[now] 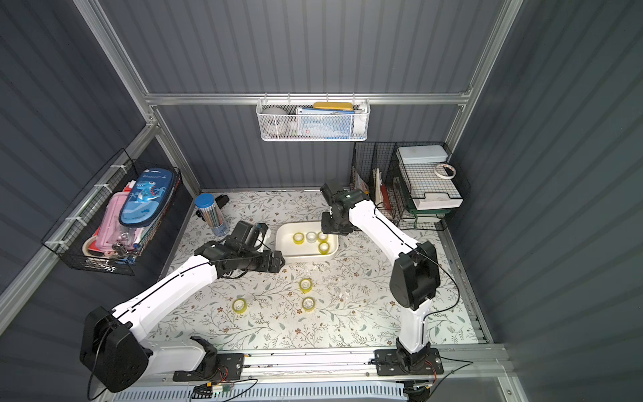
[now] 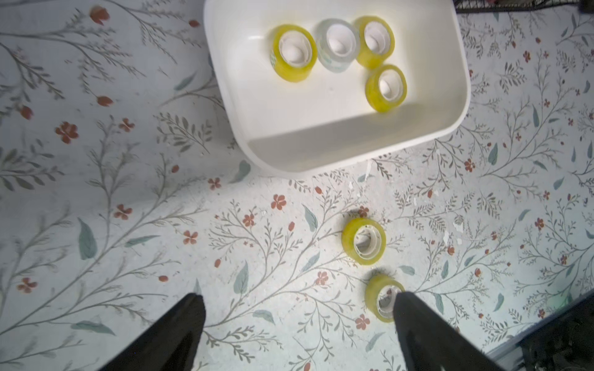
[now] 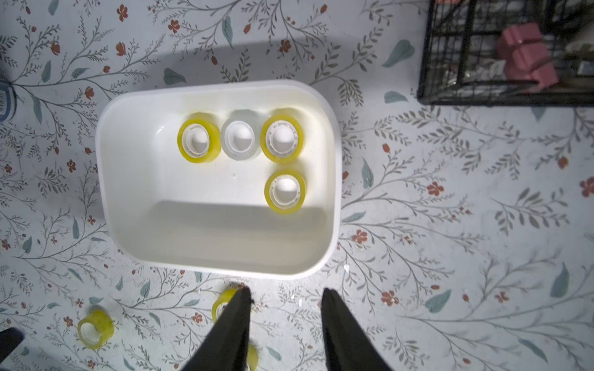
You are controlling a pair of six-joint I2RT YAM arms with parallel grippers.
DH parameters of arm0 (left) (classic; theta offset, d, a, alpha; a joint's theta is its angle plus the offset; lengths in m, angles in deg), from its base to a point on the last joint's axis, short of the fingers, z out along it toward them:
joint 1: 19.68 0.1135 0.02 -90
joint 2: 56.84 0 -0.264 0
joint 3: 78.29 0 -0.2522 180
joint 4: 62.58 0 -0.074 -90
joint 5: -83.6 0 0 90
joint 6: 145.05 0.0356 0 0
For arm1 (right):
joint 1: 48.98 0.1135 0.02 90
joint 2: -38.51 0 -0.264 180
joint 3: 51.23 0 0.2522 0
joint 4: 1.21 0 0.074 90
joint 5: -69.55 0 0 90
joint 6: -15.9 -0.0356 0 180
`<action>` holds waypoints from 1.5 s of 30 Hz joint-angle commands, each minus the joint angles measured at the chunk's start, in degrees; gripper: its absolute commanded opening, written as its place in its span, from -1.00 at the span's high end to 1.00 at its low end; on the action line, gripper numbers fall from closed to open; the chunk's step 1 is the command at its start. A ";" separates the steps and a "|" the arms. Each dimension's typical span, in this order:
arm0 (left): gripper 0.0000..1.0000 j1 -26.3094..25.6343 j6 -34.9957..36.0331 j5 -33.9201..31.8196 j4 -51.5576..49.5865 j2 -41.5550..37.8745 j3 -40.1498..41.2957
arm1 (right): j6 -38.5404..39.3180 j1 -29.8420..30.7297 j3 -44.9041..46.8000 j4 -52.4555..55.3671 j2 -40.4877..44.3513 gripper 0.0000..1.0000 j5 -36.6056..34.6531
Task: Put the transparent tape into the storage box
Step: Pick up the tape at the center of the board.
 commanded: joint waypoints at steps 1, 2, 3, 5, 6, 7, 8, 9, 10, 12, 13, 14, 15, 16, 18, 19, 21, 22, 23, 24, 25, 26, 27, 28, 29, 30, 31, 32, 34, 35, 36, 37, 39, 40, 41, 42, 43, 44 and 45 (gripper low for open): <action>-0.91 -1.66 -5.39 1.51 3.33 -0.65 3.60 | -1.71 0.37 5.30 -1.45 2.81 0.19 1.12; -0.91 -2.39 -6.16 1.10 4.07 -0.35 4.16 | -1.72 0.33 6.61 -1.68 3.89 0.19 0.89; -0.90 -3.42 -7.02 0.53 5.08 0.19 4.65 | -1.69 0.36 7.75 -1.78 4.95 0.19 0.74; -0.90 -5.46 -8.35 -1.46 6.07 1.50 4.98 | -1.58 0.32 9.69 -2.11 6.81 0.19 0.34; -0.89 -6.15 -9.09 -2.36 6.55 2.37 5.27 | -1.58 0.35 10.53 -2.32 7.70 0.19 0.11; -0.89 -6.62 -9.69 -2.95 7.26 3.32 5.46 | -1.72 0.30 11.41 -2.56 8.68 0.19 -0.28; -0.89 -6.92 -10.16 -3.55 8.10 3.98 5.54 | -1.73 0.37 12.13 -2.82 9.49 0.19 -0.50; -0.89 -7.19 -10.74 -4.06 9.20 4.76 5.61 | -1.75 0.31 12.95 -3.09 10.31 0.19 -0.76; -0.88 -7.41 -11.12 -4.45 10.29 5.75 5.46 | -1.82 0.39 13.59 -3.41 11.03 0.19 -0.97; -0.87 -8.17 -11.24 -5.55 10.79 8.38 4.43 | -1.99 0.38 14.58 -3.56 12.19 0.20 -1.17; -0.87 -8.65 -11.17 -6.36 10.44 9.91 3.66 | -1.98 0.33 15.01 -3.49 12.66 0.20 -1.39; -0.86 -8.96 -11.06 -6.78 10.25 11.08 3.24 | -2.06 0.38 15.36 -3.54 13.12 0.20 -1.63; -0.86 -9.12 -10.96 -6.97 10.15 12.09 2.96 | -2.08 0.35 15.75 -3.54 13.59 0.20 -2.09; -0.85 -9.10 -10.99 -7.06 10.28 13.01 2.88 | -1.98 0.33 16.08 -3.54 14.09 0.20 -2.49; -0.83 -9.24 -10.82 -6.96 11.00 14.50 2.71 | -2.08 0.38 16.72 -3.54 14.86 0.19 -3.25; -0.81 -9.32 -10.80 -6.92 11.13 15.30 2.46 | -2.05 0.35 16.89 -3.41 15.19 0.20 -3.44; -0.80 -9.64 -10.71 -7.07 11.52 16.39 1.92 | -2.20 0.29 17.39 -3.29 15.91 0.19 -4.02; -0.79 -9.79 -10.69 -7.02 11.66 16.91 1.60 | -2.20 0.27 17.72 -3.37 16.29 0.19 -4.11; -0.79 -9.99 -10.60 -7.08 11.65 17.40 1.34 | -2.20 0.17 18.01 -3.44 16.53 0.19 -4.15; -0.79 -10.11 -10.56 -7.12 11.79 17.90 1.09 | -2.24 0.13 18.32 -3.45 16.71 0.19 -4.16; -0.79 -10.26 -10.56 -6.99 12.05 18.35 0.92 | -2.26 0.06 18.67 -3.46 16.90 0.19 -4.17; -0.79 -10.28 -10.53 -6.83 12.29 18.61 0.79 | -2.20 -0.03 18.90 -3.45 17.07 0.19 -4.11; -0.79 -10.46 -10.53 -6.89 12.42 19.00 0.54 | -2.21 -0.07 19.24 -3.49 17.19 0.19 -4.21; -0.78 -10.79 -10.54 -6.91 12.35 19.23 0.15 | -2.22 -0.27 19.59 -3.56 17.44 0.19 -4.24; -0.78 -10.98 -10.56 -6.98 12.43 19.28 0.02 | -2.25 -0.24 19.78 -3.62 17.63 0.20 -4.34; -0.78 -11.31 -10.53 -6.91 12.52 19.36 -0.04 | -2.21 -0.36 19.94 -3.66 17.87 0.19 -4.37; -0.77 -11.61 -10.53 -6.88 12.53 19.65 -0.22 | -2.22 -0.47 20.17 -3.73 17.97 0.19 -4.31; -0.77 -12.01 -10.53 -6.96 12.38 20.07 -0.34 | -2.22 -0.55 20.31 -3.77 18.14 0.19 -4.35; -0.76 -12.64 -10.53 -6.98 11.96 21.13 -0.21 | -2.04 -0.66 20.57 -3.74 18.30 0.19 -4.34; -0.75 -12.75 -10.61 -6.95 11.95 21.49 0.09 | -2.09 -0.77 20.67 -3.65 18.41 0.19 -4.39; -0.74 -13.01 -10.54 -6.96 11.82 21.88 0.19 | -1.99 -0.91 20.77 -3.71 18.47 0.19 -4.41; -0.74 -13.30 -10.58 -6.99 11.73 22.22 0.33 | -1.88 -1.01 21.01 -3.71 18.62 0.19 -4.47; -0.73 -13.80 -10.38 -7.12 11.59 22.91 0.36 | -1.85 -1.20 21.42 -3.74 18.69 0.19 -4.29; -0.72 -14.06 -10.36 -7.50 11.30 23.42 0.37 | -1.85 -1.41 21.64 -3.79 18.78 0.19 -4.29; -0.72 -14.08 -10.35 -7.83 11.00 23.94 0.35 | -1.78 -1.49 21.83 -3.78 18.92 0.19 -4.22; -0.71 -14.16 -10.36 -8.32 10.80 24.48 0.42 | -1.74 -1.54 22.07 -3.78 19.06 0.19 -4.17; -0.69 -14.11 -10.44 -8.93 10.61 24.99 0.32 | -1.74 -1.71 22.19 -3.80 19.16 0.19 -4.09; -0.66 -14.15 -10.64 -9.37 10.44 25.29 0.15 | -1.68 -1.76 22.27 -3.80 19.30 0.19 -4.11; -0.61 -14.11 -11.00 -9.85 10.18 25.71 -0.22 | -1.56 -1.88 22.41 -3.80 19.39 0.19 -4.05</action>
